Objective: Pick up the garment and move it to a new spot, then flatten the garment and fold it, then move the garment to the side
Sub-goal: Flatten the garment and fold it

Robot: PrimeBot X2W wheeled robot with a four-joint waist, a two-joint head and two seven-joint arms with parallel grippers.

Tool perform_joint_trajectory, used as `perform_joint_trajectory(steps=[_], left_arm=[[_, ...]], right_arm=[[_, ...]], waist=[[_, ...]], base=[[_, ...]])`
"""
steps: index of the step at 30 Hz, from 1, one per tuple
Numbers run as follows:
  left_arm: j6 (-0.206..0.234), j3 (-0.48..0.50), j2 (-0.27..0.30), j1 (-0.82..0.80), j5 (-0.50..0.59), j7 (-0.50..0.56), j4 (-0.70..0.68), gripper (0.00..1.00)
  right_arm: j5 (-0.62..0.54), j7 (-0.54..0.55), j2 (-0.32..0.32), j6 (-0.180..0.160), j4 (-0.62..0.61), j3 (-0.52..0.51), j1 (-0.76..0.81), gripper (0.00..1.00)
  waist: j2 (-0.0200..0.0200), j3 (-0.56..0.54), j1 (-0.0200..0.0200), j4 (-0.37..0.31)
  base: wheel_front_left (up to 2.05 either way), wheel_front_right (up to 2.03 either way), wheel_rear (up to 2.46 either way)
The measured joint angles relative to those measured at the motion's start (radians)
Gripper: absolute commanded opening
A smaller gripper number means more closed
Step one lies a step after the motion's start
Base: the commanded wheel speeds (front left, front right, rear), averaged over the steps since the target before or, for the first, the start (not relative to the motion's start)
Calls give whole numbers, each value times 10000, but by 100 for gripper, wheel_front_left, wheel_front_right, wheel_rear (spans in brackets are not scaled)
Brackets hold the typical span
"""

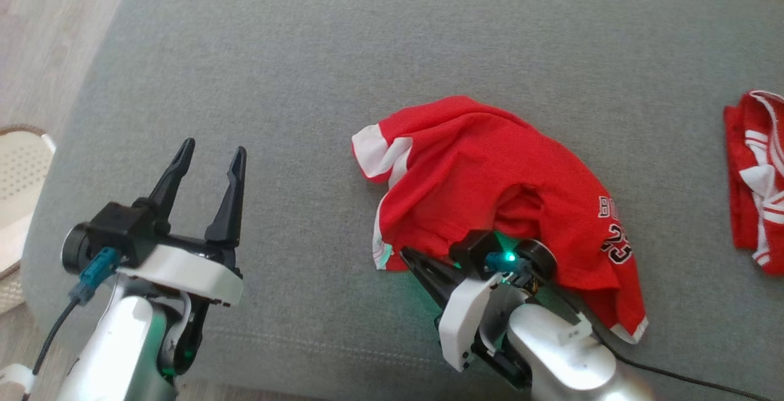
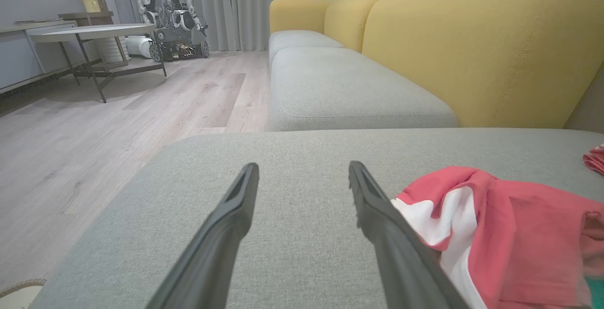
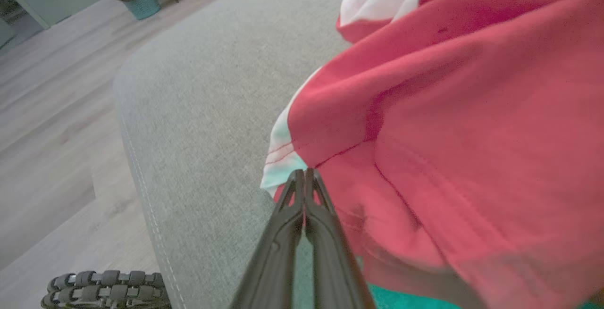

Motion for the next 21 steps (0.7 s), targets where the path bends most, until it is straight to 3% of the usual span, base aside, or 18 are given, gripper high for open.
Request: perform_joint_trajectory(steps=[6,12,13,14,21], left_arm=[[6,38,-4,14,50,-2,10,100],[94,148,4,140,88,-4,-42,100],[96,167,8,187,88,-4,-63,100],[98,178,12,242,88,-4,-77,100],[192,196,69,509,88,0,-176,100]], right_arm=[[44,-644,2,0,-366,-702,-2,0],[-370,-1158,2,0,-1580,-2428,98,0],[-477,-1158,2,0,-1810,-2708,148,35],[-585,-1166,4,0,-2082,-3024,238,100],[-1670,-1001,8,0,-4059,-5405,1299,100]], waist=[[0,-142,0,-229],[0,-398,0,-527],[0,-430,0,-564],[0,-467,0,-597],[0,-749,0,-783]], base=[[0,0,0],[0,0,0],[0,0,0],[0,0,0],[0,0,0]])
